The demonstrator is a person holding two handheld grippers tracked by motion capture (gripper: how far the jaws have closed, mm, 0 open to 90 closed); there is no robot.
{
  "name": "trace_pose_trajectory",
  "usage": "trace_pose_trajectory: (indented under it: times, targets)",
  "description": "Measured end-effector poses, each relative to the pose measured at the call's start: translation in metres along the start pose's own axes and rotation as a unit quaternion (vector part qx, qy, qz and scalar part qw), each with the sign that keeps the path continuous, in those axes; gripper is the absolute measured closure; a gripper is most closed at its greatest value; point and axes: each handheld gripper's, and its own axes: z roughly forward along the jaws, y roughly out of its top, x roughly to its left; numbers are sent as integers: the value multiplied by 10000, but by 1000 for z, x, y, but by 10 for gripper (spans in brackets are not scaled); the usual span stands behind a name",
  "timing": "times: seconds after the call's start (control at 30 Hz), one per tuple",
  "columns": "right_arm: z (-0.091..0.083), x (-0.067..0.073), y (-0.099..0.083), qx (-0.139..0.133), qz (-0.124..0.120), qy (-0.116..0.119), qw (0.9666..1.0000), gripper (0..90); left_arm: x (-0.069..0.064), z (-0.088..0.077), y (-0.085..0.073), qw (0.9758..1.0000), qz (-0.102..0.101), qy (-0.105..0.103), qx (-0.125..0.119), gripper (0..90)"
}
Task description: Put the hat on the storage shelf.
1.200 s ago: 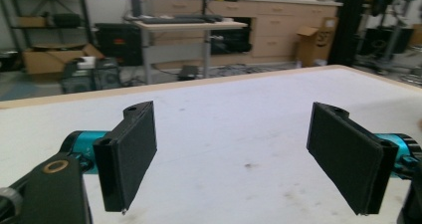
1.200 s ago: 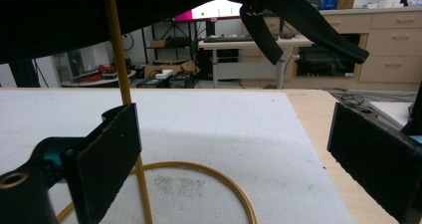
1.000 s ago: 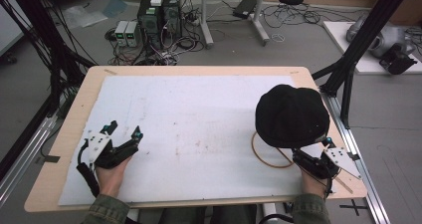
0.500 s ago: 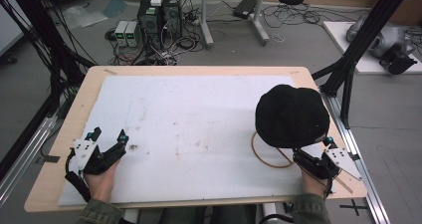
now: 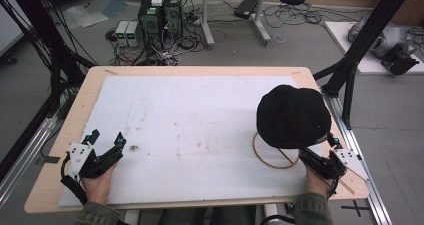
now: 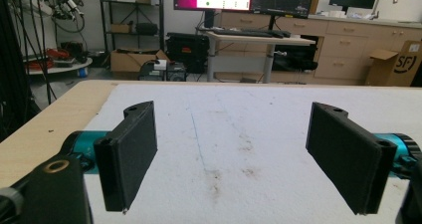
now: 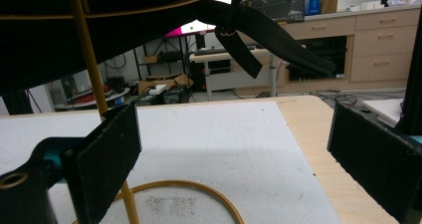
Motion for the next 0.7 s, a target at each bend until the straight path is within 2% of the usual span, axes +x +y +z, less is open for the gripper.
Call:
trace_pose_trajectory:
  times: [0.27, 0.47, 0.7]
  targets:
    - [0, 0, -1, 71, -58, 15, 10000, 57, -2, 2, -1, 9999, -38, -60, 81, 204]
    - [0, 0, -1, 95, -60, 3, 9999, 57, -1, 2, -2, 9996, -201, -79, 171, 205]
    - [0, -2, -2, 130, -33, -4, 9999, 57, -1, 3, -3, 9996, -193, -88, 170, 206]
